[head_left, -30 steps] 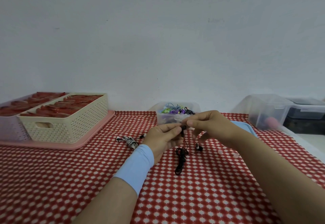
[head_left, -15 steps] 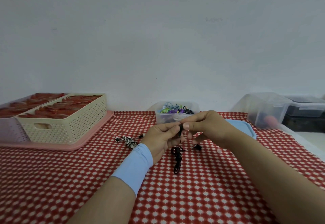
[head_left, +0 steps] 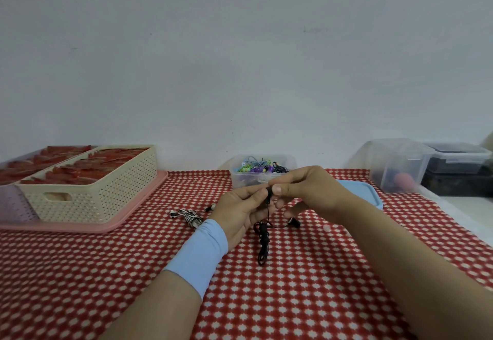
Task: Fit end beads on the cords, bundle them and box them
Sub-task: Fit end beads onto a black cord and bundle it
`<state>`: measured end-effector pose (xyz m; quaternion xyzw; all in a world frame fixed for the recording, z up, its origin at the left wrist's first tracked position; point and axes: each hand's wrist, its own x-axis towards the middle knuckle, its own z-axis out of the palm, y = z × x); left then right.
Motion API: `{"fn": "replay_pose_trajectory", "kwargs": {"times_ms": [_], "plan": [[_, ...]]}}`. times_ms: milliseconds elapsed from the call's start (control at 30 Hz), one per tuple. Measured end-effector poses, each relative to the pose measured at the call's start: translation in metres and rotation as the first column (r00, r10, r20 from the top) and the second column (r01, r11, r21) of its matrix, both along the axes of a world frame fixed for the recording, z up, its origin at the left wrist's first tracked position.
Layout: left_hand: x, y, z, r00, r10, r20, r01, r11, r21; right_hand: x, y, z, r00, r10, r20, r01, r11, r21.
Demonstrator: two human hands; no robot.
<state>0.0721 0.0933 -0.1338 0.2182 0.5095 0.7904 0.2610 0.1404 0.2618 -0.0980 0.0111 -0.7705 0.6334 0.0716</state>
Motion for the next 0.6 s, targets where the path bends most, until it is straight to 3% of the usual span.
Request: {"fn": "replay_pose_trajectory", "kwargs": {"times_ms": [233, 600], "plan": [[-0.0057, -0.0008, -0.0017, 0.998, 0.055, -0.008, -0.055, 0.996, -0.063, 0.0009, 0.0048, 0.0037, 1.000, -0.009, -0.002, 0.009, 0.999, 0.047], [-0.0042, -0.0014, -0.0018, 0.997, 0.078, -0.016, -0.079, 0.989, -0.127, -0.0057, -0.0005, 0.0037, 0.987, -0.058, -0.151, 0.102, 0.949, 0.300]]}}
